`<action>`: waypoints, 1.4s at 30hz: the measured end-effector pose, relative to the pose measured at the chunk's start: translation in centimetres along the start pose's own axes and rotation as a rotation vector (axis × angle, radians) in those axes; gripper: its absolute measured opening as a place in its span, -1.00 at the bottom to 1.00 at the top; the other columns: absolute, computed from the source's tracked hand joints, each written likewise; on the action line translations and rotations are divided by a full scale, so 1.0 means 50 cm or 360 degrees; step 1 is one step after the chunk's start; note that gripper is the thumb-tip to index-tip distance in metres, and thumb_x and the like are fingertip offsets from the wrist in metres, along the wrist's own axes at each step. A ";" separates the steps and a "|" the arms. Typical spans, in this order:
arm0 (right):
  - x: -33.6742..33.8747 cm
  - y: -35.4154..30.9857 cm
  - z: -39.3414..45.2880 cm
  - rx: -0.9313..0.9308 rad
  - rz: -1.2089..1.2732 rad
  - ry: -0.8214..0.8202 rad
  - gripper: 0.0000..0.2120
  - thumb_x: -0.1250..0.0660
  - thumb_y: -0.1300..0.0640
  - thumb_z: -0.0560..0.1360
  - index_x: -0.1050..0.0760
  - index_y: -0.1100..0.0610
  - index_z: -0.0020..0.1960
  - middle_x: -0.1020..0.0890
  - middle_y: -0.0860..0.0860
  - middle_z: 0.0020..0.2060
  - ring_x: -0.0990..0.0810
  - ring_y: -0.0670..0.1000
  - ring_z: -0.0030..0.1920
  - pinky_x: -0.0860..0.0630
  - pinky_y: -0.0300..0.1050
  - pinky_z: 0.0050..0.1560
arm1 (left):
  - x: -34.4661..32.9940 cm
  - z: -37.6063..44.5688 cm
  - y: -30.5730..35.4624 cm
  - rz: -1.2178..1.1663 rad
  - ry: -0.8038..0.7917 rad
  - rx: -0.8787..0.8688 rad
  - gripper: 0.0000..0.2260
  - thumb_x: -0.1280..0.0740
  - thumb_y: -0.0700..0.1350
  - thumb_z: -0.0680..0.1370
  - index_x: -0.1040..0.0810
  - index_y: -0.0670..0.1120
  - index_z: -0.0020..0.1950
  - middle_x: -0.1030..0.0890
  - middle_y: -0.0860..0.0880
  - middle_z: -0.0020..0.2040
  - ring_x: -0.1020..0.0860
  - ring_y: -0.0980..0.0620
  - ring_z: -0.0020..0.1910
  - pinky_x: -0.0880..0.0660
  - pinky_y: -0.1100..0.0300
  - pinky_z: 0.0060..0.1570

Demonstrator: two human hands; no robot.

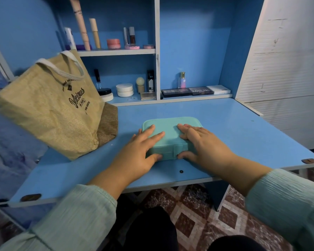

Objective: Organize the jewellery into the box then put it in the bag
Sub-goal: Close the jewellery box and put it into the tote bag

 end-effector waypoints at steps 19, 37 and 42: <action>0.007 0.091 0.004 -0.0806 0.0848 -0.0162 -0.23 -0.35 -0.13 0.45 -0.08 0.10 0.51 -0.28 0.02 0.43 -0.29 0.03 0.38 -0.27 -0.22 0.19 | -0.011 0.020 -0.015 -0.0881 -0.0016 0.0787 -0.37 -0.18 0.03 0.61 0.13 0.05 0.55 -0.22 0.00 0.49 -0.28 -0.04 0.40 -0.25 0.10 0.30; 0.102 -0.025 0.165 -0.0302 -0.0186 -0.0249 -0.69 -0.12 -0.08 0.58 -0.42 0.11 0.15 -0.49 0.07 0.13 -0.47 0.12 0.11 -0.37 -0.08 -0.05 | 0.191 0.006 -0.058 -0.0231 0.0638 0.0768 -0.86 -0.25 -0.08 0.56 -0.52 0.04 0.10 -0.55 0.02 0.03 -0.50 0.05 -0.15 -0.41 0.22 -0.18; 0.115 -0.113 0.290 -0.0098 0.0075 -0.0162 -0.73 -0.18 -0.04 0.56 -0.37 0.04 0.20 -0.52 0.02 0.13 -0.45 0.04 -0.03 -0.39 -0.11 -0.07 | 0.345 -0.082 -0.051 0.0439 0.1415 0.0750 -0.78 -0.41 -0.16 0.44 -0.58 -0.07 0.08 -0.43 -0.18 0.15 -0.41 -0.21 0.10 -0.36 0.00 0.04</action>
Point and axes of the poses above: each hand's wrist, its own z-axis towards the middle knuckle, its own x-axis out of the back of the hand, y = z × x, the point moved 7 cm from there along z, towards the middle knuckle
